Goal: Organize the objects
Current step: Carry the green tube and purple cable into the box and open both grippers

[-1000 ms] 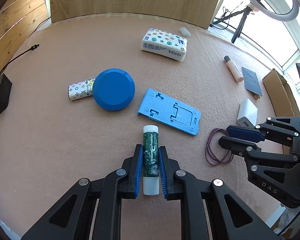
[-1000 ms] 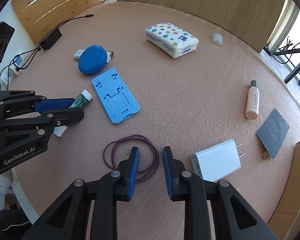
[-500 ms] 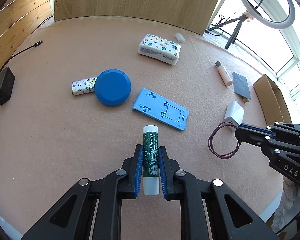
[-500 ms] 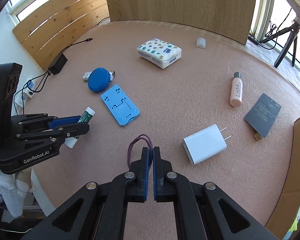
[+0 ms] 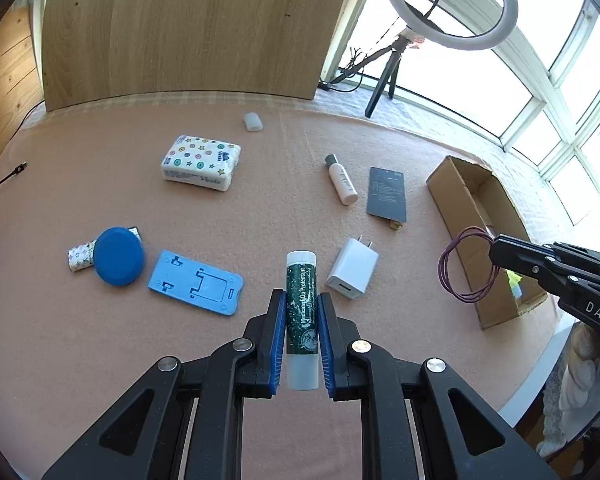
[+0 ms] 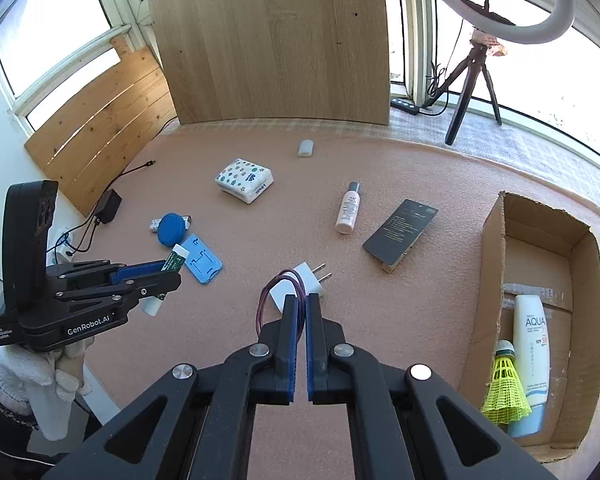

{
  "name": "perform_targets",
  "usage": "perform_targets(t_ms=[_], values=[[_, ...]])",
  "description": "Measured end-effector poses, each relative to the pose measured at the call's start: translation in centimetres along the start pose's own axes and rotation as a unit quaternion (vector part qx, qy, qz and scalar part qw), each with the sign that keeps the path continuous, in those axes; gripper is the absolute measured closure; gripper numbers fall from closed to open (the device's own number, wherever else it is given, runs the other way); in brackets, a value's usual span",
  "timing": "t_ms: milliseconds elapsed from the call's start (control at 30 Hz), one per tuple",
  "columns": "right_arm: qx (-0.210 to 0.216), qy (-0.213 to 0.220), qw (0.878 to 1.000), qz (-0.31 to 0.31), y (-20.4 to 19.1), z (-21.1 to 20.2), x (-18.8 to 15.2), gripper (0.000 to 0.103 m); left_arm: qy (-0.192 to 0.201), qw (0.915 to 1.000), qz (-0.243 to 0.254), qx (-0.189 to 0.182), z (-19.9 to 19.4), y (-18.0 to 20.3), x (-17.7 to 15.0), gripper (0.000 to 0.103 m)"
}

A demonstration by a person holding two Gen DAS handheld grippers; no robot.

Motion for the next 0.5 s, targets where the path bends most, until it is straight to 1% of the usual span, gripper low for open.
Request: perform_targets(t_ms=[233,500], values=[[-0.049,0.016,0.997,0.054,7.4,-2.9,-1.8,0.100,-0.006,0.9980,0.049,-0.039,3.4,6.5,2.5,0.087],[-0.098,0.017,0.990,0.103,14.7,-4.5,-4.1,0.100,-0.025,0.9919,0.097,-0.078,8.2,14.0,4.5,0.087]])
Point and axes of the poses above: each gripper's, at about its wrist camera, not at the fingertips, and z roughly the way its jaws point, y to its right, x to its top, the point moved 2 cm from there along z, roughly the way its jaws point, and after that the axes turned 15 degrees about -x, right-handed, at the moved point
